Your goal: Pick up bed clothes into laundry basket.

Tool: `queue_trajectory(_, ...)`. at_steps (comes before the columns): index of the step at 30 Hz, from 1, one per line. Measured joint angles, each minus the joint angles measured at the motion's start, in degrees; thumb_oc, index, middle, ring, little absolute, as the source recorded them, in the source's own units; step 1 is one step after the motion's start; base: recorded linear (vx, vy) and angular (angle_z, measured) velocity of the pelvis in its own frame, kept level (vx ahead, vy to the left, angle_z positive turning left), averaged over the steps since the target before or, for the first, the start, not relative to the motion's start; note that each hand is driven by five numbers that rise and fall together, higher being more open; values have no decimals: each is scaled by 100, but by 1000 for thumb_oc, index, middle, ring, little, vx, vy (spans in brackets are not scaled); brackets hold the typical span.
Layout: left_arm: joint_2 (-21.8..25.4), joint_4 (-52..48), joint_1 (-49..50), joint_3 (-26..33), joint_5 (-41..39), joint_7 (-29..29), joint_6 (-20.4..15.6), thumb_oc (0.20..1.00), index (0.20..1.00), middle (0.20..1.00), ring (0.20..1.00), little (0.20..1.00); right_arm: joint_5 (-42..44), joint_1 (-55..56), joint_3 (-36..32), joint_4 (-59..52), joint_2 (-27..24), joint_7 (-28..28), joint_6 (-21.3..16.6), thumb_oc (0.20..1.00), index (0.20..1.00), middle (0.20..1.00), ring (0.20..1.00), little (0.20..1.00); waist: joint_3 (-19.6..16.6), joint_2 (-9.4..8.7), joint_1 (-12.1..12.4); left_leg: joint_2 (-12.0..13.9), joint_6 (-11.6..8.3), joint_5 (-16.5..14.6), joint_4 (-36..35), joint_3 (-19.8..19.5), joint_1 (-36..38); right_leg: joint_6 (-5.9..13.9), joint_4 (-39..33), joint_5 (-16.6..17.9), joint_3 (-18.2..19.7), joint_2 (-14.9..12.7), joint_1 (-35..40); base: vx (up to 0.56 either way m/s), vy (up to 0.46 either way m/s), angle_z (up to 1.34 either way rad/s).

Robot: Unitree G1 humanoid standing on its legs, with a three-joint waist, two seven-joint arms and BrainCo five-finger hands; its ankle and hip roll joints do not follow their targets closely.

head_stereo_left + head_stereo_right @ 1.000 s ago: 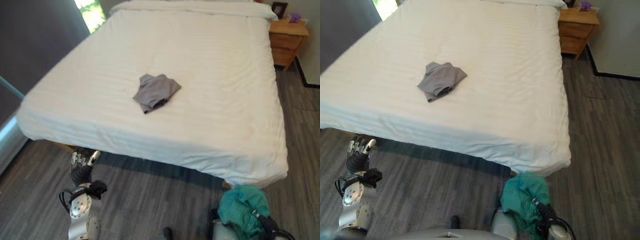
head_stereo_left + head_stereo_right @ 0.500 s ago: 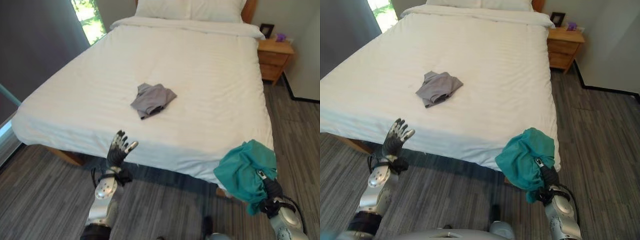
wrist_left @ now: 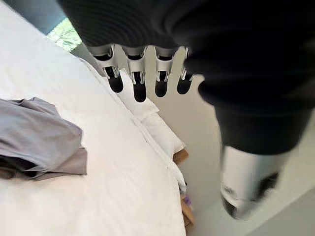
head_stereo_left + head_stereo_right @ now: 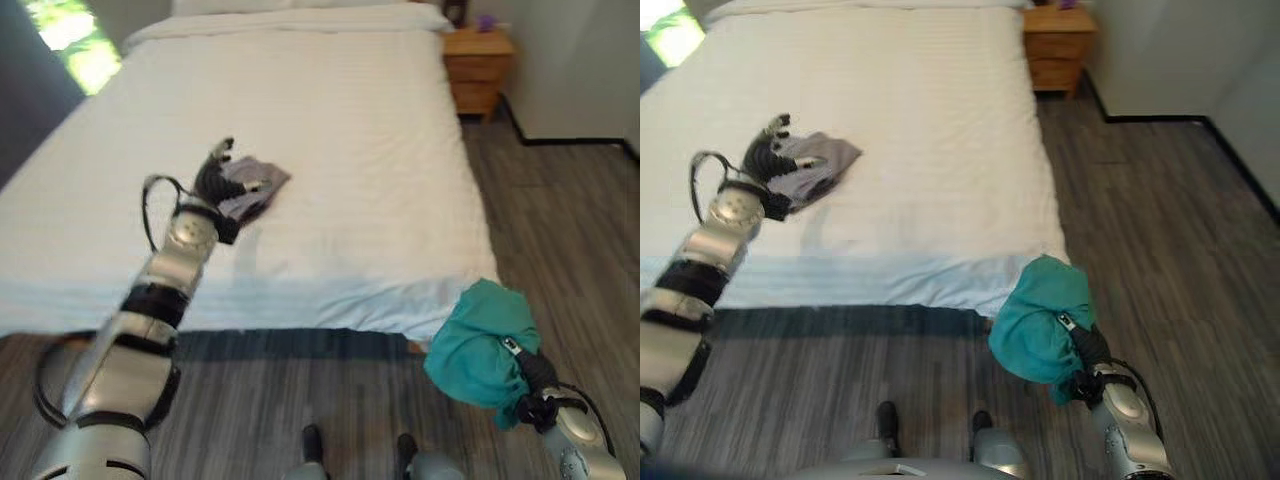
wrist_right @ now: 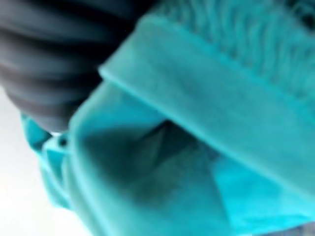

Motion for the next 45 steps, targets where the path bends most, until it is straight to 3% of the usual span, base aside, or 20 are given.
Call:
queue_trajectory(4,243,947,-778,-250,24,13,145,1000,1000,1000,1000,1000,282,136,641,-263,96,215,93,200,200,200,200,200,7,-489,-378,-254,187,-47,-27,444,-201,228,-430,557,22,-320,-240,84,115,-53)
queue_trajectory(6,373,1110,-858,-357,234,45,224,1000,1000,1000,1000,1000,286,190,797,-387,96,343,105,200,200,200,200,200,21,-563,-451,-254,201,-54,-27,537,-215,280,-607,776,86,-329,-238,-38,42,-36)
queue_trajectory(10,793,1662,-1693,-954,1039,201,403,1000,1000,1000,1000,1000,326,200,741,-614,-28,485,84,200,200,200,200,200,116,-835,-696,-169,173,-84,-26,673,-442,428,-630,930,132,-217,-555,-25,42,-21)
queue_trajectory(14,1187,1925,-2178,-1126,1915,454,679,1000,1000,1000,1000,1000,326,459,228,-668,-285,480,33,200,200,200,200,200,230,-1108,-785,-7,139,-118,15,666,-853,438,-629,1093,89,-60,-973,41,63,-11)
queue_trajectory(17,1636,2126,-2352,-1193,2203,577,764,1000,1000,1000,1000,1000,326,523,257,-757,-383,477,-114,200,200,200,200,200,271,-1276,-888,98,37,-201,132,633,-1214,497,-629,1295,70,39,-1312,34,47,-9)
queue_trajectory(20,1748,2278,-2366,-1421,2288,617,837,1000,1000,1000,1000,1000,318,637,335,-750,-375,498,-152,200,200,200,200,200,293,-1427,-875,103,110,-134,168,600,-1393,493,-630,1339,20,55,-1463,3,27,3)
queue_trajectory(26,2038,2519,-2358,-1894,3108,553,946,1000,1000,1000,1000,1000,309,600,695,-858,-408,578,-229,200,200,200,200,200,294,-1448,-814,107,85,-168,219,572,-1505,439,-630,1381,-129,86,-1541,7,13,3)
queue_trajectory(30,2054,2589,-2334,-1783,3100,504,929,1000,1000,1000,1000,1000,308,595,742,-917,-429,658,-243,200,200,200,200,200,306,-1454,-837,143,79,-174,263,484,-1618,409,-631,1410,-221,117,-1595,-8,-11,7)
queue_trajectory(37,2340,2327,-2467,-1679,2870,563,660,1000,1000,1000,1000,1000,310,558,733,-865,-510,638,-349,200,200,200,200,200,357,-1469,-900,177,128,-295,756,388,-2457,451,-631,1513,-273,118,-2160,-45,24,4)
queue_trajectory(39,2348,2313,-2554,-1690,2857,545,548,200,200,200,200,200,309,530,726,-871,-514,617,-403,200,200,200,200,200,376,-1439,-916,225,91,-505,1091,293,-2765,518,-630,1601,-275,131,-2317,-21,26,-1)
queue_trajectory(42,2410,2246,-2602,-1689,2861,575,498,200,200,200,200,200,303,480,749,-868,-511,579,-414,200,200,200,200,200,383,-1433,-923,271,149,-611,1384,303,-3027,661,-631,1781,-272,134,-2489,-26,29,-10)
queue_trajectory(45,2496,2212,-2835,-1796,2854,583,519,200,200,200,200,200,245,428,870,-867,-506,544,-411,200,200,200,200,200,383,-1433,-981,342,221,-709,1525,350,-3157,796,-633,2215,-287,169,-2647,-24,7,-22)
